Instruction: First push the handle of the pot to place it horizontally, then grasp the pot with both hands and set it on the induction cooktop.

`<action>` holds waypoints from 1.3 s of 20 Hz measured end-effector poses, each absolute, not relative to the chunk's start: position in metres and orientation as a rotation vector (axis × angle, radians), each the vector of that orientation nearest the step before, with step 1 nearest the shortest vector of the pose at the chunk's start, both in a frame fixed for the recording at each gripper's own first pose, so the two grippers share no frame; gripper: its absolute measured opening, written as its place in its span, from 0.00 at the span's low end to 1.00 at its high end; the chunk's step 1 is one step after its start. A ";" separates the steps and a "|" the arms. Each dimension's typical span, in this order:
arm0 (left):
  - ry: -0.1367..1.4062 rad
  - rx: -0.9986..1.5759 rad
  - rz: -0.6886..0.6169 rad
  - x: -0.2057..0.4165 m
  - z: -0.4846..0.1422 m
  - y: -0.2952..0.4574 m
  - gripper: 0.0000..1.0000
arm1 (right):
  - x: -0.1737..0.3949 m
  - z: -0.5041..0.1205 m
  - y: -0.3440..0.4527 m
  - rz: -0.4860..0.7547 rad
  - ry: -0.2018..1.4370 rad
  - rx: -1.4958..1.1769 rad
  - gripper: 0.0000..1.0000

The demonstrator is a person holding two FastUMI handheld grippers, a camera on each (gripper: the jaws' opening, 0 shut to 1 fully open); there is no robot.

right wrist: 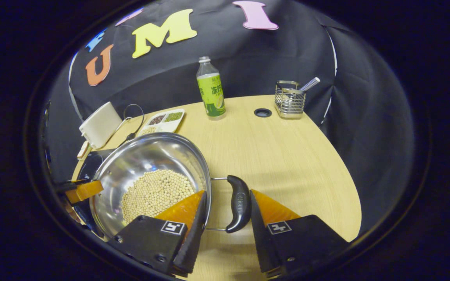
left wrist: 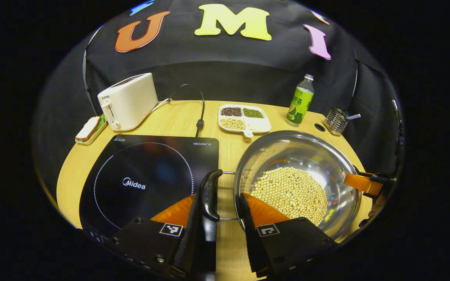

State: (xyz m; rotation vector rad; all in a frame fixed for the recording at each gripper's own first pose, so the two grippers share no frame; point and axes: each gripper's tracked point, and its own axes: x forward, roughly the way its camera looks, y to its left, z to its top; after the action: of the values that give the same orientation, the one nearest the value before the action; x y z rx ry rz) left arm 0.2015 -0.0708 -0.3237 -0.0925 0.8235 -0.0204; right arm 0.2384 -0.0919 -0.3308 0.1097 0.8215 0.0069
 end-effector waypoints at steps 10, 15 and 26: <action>0.794 -0.087 -0.055 0.180 -0.303 -0.083 0.54 | 0.207 -0.303 -0.106 -0.015 0.788 0.100 0.62; 0.764 -0.079 -0.062 0.168 -0.285 -0.085 0.54 | 0.191 -0.289 -0.108 -0.014 0.771 0.105 0.62; 0.655 -0.066 -0.060 0.142 -0.229 -0.057 0.53 | 0.164 -0.228 -0.080 0.008 0.672 0.092 0.62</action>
State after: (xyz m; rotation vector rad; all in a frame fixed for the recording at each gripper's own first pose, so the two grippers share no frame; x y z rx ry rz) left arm 0.1420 -0.0572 -0.2288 -0.0655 0.6553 -0.0597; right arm 0.1643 -0.0797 -0.2282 0.0923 0.6722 0.0080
